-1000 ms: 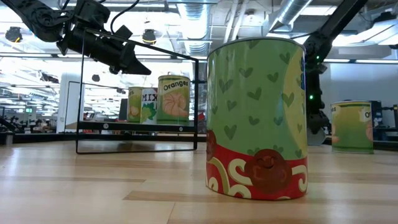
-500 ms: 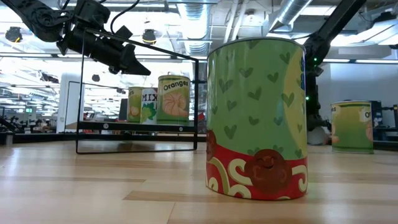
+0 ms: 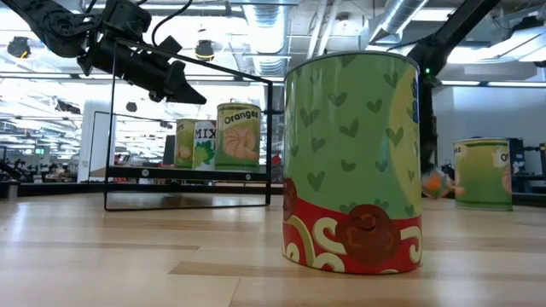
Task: Pick and place cans onto a shelf
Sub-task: Put the small canned oranges on the shelf
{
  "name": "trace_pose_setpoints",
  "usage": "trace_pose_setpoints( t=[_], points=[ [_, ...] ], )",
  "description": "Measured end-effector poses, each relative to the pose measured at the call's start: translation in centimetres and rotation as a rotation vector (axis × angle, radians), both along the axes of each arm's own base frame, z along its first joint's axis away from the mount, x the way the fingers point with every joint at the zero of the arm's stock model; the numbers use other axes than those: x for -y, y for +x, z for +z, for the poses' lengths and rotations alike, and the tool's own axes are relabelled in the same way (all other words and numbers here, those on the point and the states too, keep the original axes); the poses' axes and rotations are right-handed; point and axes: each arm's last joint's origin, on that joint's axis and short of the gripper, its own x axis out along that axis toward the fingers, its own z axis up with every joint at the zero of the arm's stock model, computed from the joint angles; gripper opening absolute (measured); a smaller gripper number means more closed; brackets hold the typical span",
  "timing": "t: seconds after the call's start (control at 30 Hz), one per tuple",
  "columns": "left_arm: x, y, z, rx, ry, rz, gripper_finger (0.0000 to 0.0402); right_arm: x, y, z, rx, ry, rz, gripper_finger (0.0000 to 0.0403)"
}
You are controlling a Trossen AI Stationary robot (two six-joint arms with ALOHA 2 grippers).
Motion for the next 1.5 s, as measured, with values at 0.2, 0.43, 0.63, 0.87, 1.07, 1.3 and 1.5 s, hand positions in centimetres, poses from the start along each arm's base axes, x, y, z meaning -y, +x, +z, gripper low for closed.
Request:
trace_pose_setpoints(
  t=[0.2, 0.43, 0.63, 0.87, 1.07, 1.3, 1.5],
  points=[
    [0.0, 0.0, 0.0, -0.003, -0.002, 0.000, 0.0000, 0.5, 0.2, 2.2, 0.399, 0.097, -0.145, 0.0003],
    [0.0, 0.0, 0.0, -0.001, -0.001, 0.000, 0.0000, -0.1, 4.3, 2.7, 0.769, 0.162, -0.150, 0.0004],
    [0.0, 0.0, 0.1, 0.009, 0.005, -0.002, 0.0000, -0.6, 8.2, 5.9, 1.013, 0.116, -0.016, 0.0003],
    [-0.2, -0.1, 0.2, 0.031, -0.015, 0.000, 0.0000, 0.1, 14.3, 10.2, 1.131, 0.106, 0.172, 0.0003],
    [-0.1, -1.5, -0.4, 0.131, 0.009, 0.004, 0.0000, 1.7, 19.9, 10.8, 1.114, 0.194, 0.308, 0.0003],
    [1.2, -1.7, 1.0, 0.106, 0.068, -0.147, 0.0015, 2.4, 23.5, 10.6, 1.002, 0.236, 0.391, 0.0004],
    [1.4, 0.0, 2.2, -0.064, 0.171, -0.176, 0.0082, 1.5, 25.7, 10.9, 0.959, 0.251, 0.453, 0.0004]
  ],
)
